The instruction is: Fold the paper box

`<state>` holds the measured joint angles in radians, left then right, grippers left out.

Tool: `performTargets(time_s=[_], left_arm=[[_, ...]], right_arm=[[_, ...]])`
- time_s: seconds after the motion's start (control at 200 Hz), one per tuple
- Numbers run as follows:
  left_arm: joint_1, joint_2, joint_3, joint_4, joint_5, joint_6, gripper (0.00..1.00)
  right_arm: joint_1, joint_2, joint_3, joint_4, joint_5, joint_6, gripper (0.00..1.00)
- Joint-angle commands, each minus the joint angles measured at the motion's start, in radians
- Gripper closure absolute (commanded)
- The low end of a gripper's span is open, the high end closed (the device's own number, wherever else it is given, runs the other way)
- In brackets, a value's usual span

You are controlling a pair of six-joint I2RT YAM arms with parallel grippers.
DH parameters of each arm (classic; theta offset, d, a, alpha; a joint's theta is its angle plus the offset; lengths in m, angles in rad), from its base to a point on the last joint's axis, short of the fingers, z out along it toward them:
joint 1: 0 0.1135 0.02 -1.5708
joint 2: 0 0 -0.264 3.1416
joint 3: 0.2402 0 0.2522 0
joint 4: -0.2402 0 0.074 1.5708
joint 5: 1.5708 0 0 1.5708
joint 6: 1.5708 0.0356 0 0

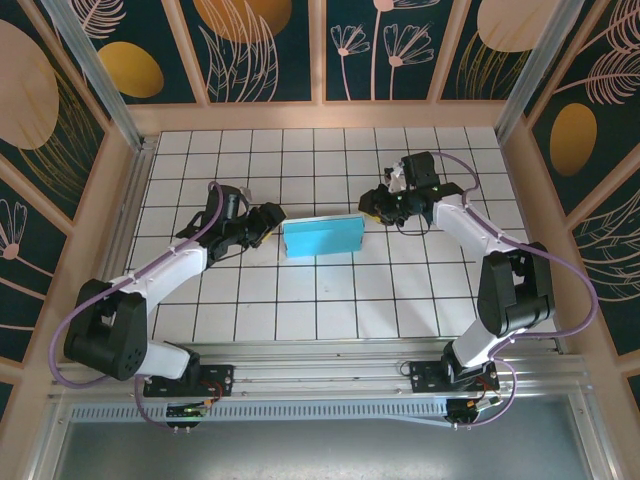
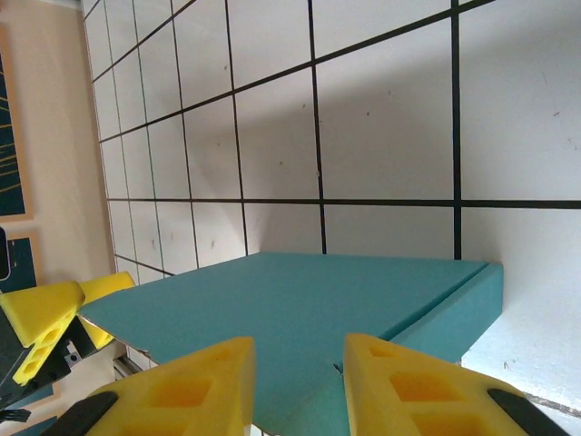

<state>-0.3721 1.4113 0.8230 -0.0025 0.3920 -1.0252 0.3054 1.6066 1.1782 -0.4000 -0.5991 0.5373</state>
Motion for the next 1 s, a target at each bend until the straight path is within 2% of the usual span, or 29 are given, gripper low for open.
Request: performTargets(time_s=[0.0,0.275,0.756,0.996], left_arm=[[-0.010,0.007,0.013,0.004,0.015,-0.007,0.44],[-0.019,0.022,0.009,0.015,0.019,-0.010,0.51],[-0.021,0.026,-0.022,0.004,0.007,-0.034,0.69],[-0.024,0.043,-0.027,-0.049,-0.018,0.014,0.72]], right_arm=[[0.012,0.013,0.018,-0.014,-0.005,-0.010,0.70],[0.023,0.017,-0.012,0.007,0.016,-0.012,0.78],[0.045,-0.003,-0.059,-0.007,0.081,-0.045,0.80],[0.056,-0.007,-0.066,-0.065,0.231,-0.096,0.79]])
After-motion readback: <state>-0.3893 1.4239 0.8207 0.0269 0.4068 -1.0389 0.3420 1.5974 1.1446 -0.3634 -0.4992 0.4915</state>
